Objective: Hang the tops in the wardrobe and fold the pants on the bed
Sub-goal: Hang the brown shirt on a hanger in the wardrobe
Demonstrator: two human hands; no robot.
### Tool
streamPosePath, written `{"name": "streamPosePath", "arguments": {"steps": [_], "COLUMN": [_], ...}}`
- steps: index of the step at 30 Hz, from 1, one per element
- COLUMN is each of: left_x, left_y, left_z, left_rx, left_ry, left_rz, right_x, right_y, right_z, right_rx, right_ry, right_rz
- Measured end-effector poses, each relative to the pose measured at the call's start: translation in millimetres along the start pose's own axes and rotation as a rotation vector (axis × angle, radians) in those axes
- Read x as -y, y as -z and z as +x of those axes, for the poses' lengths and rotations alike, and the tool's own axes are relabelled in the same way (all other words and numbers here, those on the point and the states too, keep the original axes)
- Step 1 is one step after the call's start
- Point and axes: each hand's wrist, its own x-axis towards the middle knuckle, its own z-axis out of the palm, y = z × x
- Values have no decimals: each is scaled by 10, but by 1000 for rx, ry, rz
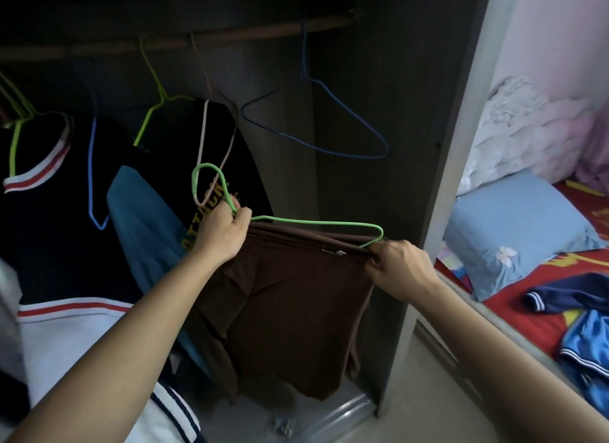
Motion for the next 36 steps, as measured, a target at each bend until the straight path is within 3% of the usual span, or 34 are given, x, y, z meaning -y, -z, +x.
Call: {"name": "streamPosePath", "arguments": {"steps": [9,17,20,25,29,32,36], "left_x": [71,8,-1,-87,-264,-286,-285], "left_y": [8,17,-1,-300,-345,-288,-204], "left_z": [53,97,92,-73,-53,-18,-62], "left_rx": [69,51,37,147,242,312,396], "left_ry": [-33,-81,-122,-271,-212,-127,-98], "left_rz": [23,38,112,359,116,-31,-139], "right_x": [-70,-64,-24,241,446,482,492], "right_y": [140,274,328,428,247,129,53], "right_z": [6,140,137,165,220,258,316], "right_rx": [-100,-106,-107,-71,67,65,18], "right_ry": [-52,-22,44,256,337,317,271], "right_rz": [32,-128,-110,115,234,322,255]}}
